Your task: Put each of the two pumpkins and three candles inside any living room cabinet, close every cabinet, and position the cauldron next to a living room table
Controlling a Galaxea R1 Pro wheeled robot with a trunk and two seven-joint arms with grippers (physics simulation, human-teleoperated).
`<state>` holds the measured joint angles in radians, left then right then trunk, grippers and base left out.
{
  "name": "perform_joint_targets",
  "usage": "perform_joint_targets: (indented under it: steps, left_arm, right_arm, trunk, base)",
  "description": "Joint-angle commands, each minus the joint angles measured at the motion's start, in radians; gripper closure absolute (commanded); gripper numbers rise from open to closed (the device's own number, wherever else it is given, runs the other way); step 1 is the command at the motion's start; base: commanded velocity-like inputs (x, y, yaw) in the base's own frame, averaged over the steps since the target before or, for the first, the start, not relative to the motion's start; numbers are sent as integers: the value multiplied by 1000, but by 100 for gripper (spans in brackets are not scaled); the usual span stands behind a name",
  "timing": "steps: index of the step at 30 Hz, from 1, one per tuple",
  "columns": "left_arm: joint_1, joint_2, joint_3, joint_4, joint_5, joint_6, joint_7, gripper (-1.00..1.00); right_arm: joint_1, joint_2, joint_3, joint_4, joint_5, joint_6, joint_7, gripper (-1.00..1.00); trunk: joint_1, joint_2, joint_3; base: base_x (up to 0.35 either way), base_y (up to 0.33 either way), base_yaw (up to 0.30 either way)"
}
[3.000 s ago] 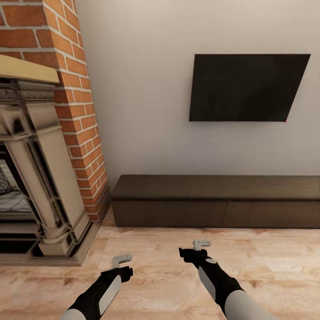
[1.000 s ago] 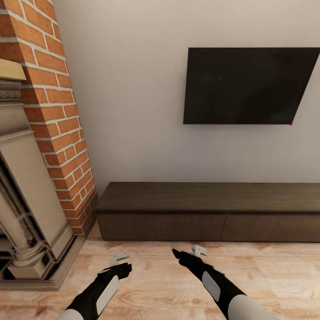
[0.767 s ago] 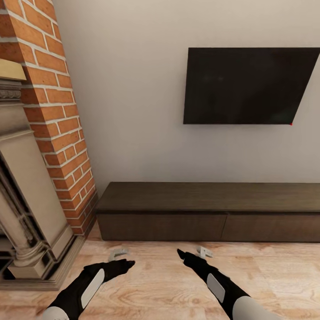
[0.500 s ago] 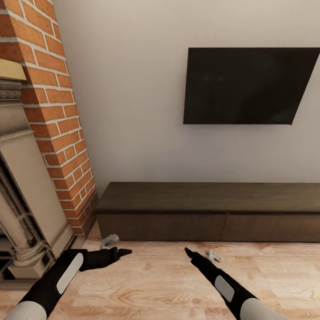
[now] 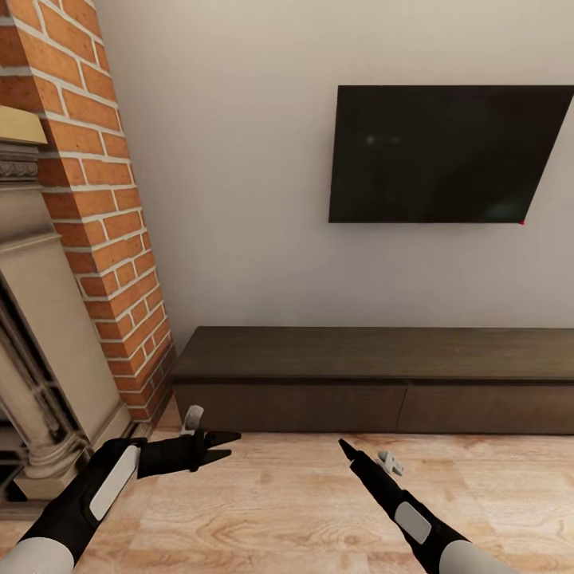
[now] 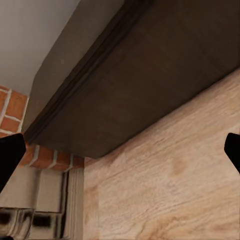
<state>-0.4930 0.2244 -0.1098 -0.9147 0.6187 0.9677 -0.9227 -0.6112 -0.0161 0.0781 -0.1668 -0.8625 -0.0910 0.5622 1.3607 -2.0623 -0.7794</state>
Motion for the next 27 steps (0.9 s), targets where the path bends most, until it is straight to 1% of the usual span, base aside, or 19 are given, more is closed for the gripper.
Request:
perform_joint_targets:
  steps: [1, 2, 3, 4, 5, 6, 8, 10, 11, 12, 13, 16, 19, 22, 27]
  left_arm:
    - [-1, 1, -2, 0, 2, 6, -15, -100]
    - [-1, 1, -2, 0, 2, 11, -26, -100]
    - [-1, 1, -2, 0, 2, 15, -37, -100]
    - [-1, 2, -2, 0, 3, 19, -47, -100]
    - [-1, 3, -2, 0, 3, 22, -62, -100]
    - [-1, 3, -2, 1, 4, 23, -71, -100]
    - [-1, 3, -2, 5, 4, 24, -88, -100]
    - [-1, 3, -2, 8, 5, 24, -109, -100]
    - [-1, 2, -2, 20, 4, 25, -140, -100]
    - [-1, 2, -2, 29, 4, 25, -161, -100]
    - [-1, 1, -2, 37, 3, 25, -186, -100]
    - [-1, 1, -2, 45, 3, 25, -212, -100]
    - [-1, 2, -1, 46, 2, 25, -218, -100]
    - [-1, 1, -1, 45, 1, 25, -220, -100]
    - [-1, 1, 1, 45, 1, 25, -224, -100]
  right_arm:
    - [-1, -1, -5, 0, -46, 3, 17, -100]
    - [-1, -1, -29, -1, -104, 20, 36, -100]
    - [-1, -1, -56, -2, -170, 47, 59, -100]
    - [-1, -2, -81, -3, -235, 84, 82, -100]
    - [-1, -9, -104, -4, -315, 152, 115, -100]
    - [-1, -20, -114, -4, -350, 194, 132, -100]
    - [-1, -41, -126, -4, -391, 256, 159, -100]
    - [-1, -54, -130, -4, -406, 281, 168, -100]
    - [-1, -65, -131, -4, -415, 296, 179, -100]
    - [-1, -69, -132, -5, -418, 303, 194, -100]
    - [-1, -73, -134, -5, -421, 312, 225, -100]
    - [-1, -76, -136, -5, -424, 320, 303, -100]
    - [-1, -76, -131, -5, -420, 320, 340, -100]
    - [-1, -77, -129, -5, -414, 314, 344, -100]
    - [-1, -78, -134, -4, -416, 310, 335, -100]
  trunk:
    - [0, 0, -1]
    - [0, 0, -1]
    - [0, 0, -1]
    - [0, 0, -1]
    - [0, 0, -1]
    - [0, 0, -1]
    - [0, 0, -1]
    - [0, 0, -1]
    - [0, 0, -1]
    - [0, 0, -1]
    - [0, 0, -1]
    - [0, 0, -1]
    - [0, 0, -1]
    - [0, 0, -1]
    - [0, 0, -1]
  base:
    - [0, 0, 0]
    - [0, 0, 0]
    - [0, 0, 0]
    - [0, 0, 0]
    - [0, 0, 0]
    - [0, 0, 0]
    - [0, 0, 0]
    - [0, 0, 0]
    - [0, 0, 0]
    - [0, 0, 0]
    - [0, 0, 0]
    - [0, 0, 0]
    - [0, 0, 0]
    - [0, 0, 0]
    - [0, 0, 0]
